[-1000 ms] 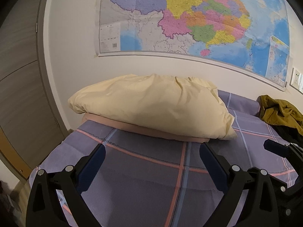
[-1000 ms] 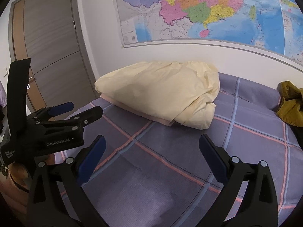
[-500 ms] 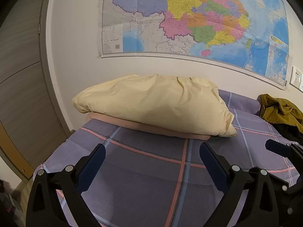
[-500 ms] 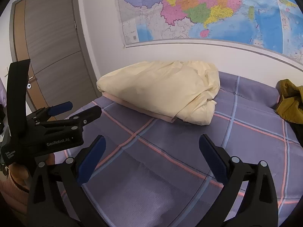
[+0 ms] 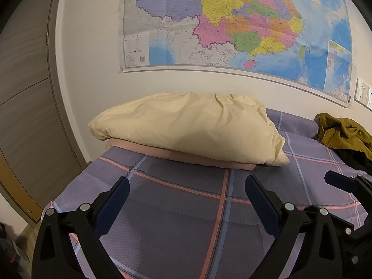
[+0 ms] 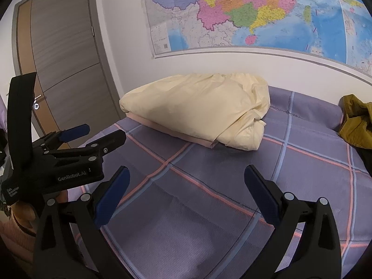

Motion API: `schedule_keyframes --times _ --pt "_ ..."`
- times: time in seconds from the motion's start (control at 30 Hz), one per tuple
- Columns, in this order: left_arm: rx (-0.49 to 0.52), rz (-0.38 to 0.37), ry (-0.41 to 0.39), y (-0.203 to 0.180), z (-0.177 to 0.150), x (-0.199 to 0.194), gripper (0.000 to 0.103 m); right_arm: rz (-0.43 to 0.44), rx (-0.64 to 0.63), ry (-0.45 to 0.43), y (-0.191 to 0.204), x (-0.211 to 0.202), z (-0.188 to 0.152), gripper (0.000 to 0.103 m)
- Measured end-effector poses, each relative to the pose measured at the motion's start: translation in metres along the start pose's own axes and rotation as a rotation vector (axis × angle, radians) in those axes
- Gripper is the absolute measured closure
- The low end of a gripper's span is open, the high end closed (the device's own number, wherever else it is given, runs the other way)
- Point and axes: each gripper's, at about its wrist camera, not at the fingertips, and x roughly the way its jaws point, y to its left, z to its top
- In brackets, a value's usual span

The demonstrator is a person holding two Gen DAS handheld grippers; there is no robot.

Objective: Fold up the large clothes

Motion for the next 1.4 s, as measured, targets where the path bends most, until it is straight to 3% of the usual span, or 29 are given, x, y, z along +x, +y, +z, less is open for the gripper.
schedule_keyframes --times 1.4 --pt "0.022 -0.012 0.029 -0.0097 -0.0068 0.0069 0.007 0.007 0.027 0.002 -0.0088 0.0001 -0.0031 0.006"
